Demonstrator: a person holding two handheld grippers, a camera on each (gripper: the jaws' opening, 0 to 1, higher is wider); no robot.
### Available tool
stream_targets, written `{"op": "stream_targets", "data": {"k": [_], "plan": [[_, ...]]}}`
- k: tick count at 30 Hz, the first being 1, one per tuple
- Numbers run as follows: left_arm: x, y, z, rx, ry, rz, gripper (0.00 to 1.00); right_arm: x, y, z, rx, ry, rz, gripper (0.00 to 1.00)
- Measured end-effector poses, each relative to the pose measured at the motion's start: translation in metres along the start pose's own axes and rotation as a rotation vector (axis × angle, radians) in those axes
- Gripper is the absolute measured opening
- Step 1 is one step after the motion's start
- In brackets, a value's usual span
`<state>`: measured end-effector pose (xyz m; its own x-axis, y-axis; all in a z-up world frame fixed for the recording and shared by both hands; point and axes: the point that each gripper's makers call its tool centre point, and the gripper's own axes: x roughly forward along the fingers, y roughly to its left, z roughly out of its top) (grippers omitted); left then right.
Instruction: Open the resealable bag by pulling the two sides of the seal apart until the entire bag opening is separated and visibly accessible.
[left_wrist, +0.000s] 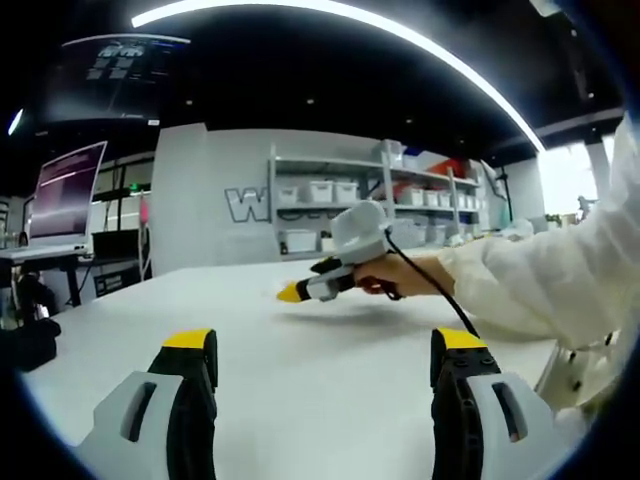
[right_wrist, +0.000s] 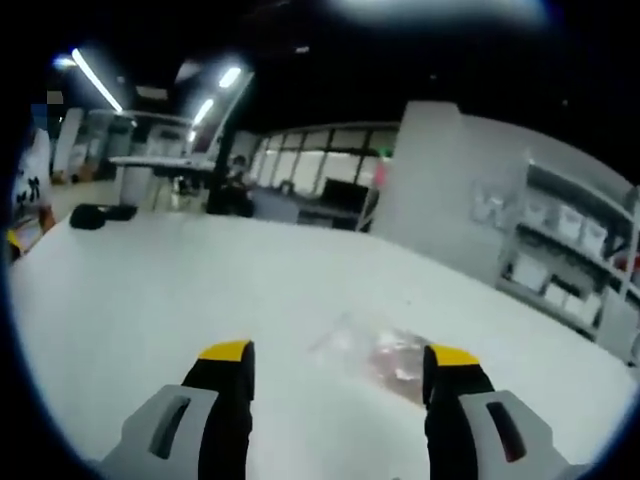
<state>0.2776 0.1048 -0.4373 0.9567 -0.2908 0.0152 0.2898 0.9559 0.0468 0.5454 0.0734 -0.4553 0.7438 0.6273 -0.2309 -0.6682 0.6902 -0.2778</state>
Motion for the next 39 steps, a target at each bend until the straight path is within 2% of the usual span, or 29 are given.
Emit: {"op": "stream_targets", "data": {"k": [13, 15, 18, 21, 29, 35, 39], "plan": [[0.000, 0.000, -0.002, -0.004, -0.001, -0.003, 0.87, 0.002, 0.000, 0.001, 0.052, -0.021, -0.010, 0.65], [0.000, 0.000, -0.002, -0.003, 0.000, -0.004, 0.87, 0.004, 0.000, 0.003, 0.105, -0.049, -0.014, 0.63], [0.000, 0.000, -0.003, -0.003, 0.002, -0.003, 0.87, 0.006, -0.003, 0.002, 0.161, -0.050, -0.031, 0.62], [0.000, 0.001, -0.004, -0.003, 0.004, 0.000, 0.87, 0.008, -0.003, -0.001, 0.173, -0.046, -0.038, 0.62], [0.002, 0.001, -0.007, -0.006, 0.010, -0.002, 0.87, 0.015, 0.000, -0.007, 0.155, -0.021, -0.033, 0.60], [0.002, 0.003, -0.010, -0.010, 0.014, 0.000, 0.87, 0.022, 0.006, -0.011, 0.043, 0.007, 0.007, 0.57], [0.002, 0.005, -0.011, -0.011, 0.013, 0.005, 0.87, 0.024, 0.007, -0.010, 0.029, 0.008, 0.015, 0.55]]}}
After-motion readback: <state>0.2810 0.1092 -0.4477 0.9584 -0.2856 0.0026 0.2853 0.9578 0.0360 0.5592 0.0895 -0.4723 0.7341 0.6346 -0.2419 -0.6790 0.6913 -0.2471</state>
